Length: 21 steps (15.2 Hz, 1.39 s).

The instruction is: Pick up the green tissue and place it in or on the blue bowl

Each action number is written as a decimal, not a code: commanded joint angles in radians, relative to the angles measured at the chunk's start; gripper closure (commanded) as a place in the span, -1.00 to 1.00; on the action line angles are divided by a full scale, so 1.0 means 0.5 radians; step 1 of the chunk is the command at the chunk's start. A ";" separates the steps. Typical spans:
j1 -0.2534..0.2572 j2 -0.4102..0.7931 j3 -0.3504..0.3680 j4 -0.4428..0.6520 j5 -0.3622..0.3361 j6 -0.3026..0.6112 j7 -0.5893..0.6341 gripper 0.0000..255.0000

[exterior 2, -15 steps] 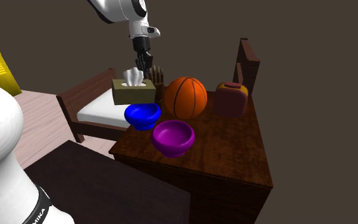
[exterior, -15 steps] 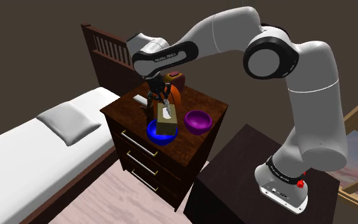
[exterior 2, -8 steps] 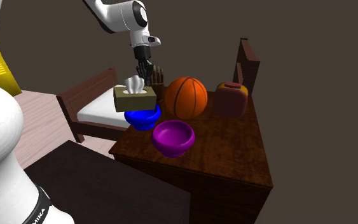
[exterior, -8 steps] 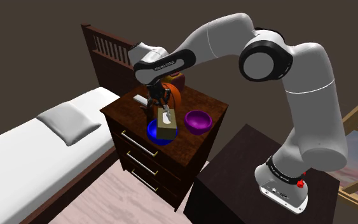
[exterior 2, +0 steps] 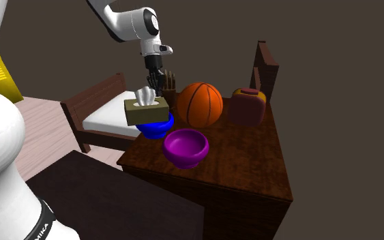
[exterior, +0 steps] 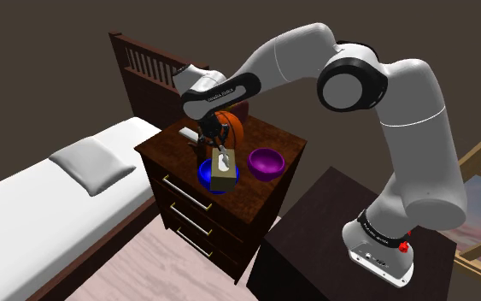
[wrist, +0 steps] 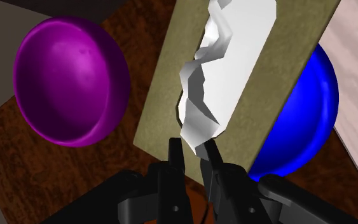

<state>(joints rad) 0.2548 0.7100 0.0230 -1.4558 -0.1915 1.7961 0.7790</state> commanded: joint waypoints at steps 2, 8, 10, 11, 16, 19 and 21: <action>-0.001 0.010 0.000 -0.004 0.000 0.002 0.000 1.00; -0.003 0.008 0.000 -0.010 0.000 0.007 0.000 -1.00; -0.001 0.010 0.000 -0.004 0.000 0.002 0.000 -1.00; 0.005 0.010 0.002 0.061 0.005 -0.064 -0.005 -1.00; 0.025 0.027 0.008 0.271 0.015 -0.257 -0.019 -1.00; 0.025 0.027 0.008 0.272 0.015 -0.257 -0.019 -1.00; 0.025 0.027 0.008 0.272 0.015 -0.257 -0.019 -1.00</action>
<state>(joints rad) 0.2673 0.7238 0.0267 -1.3200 -0.1841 1.6679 0.7695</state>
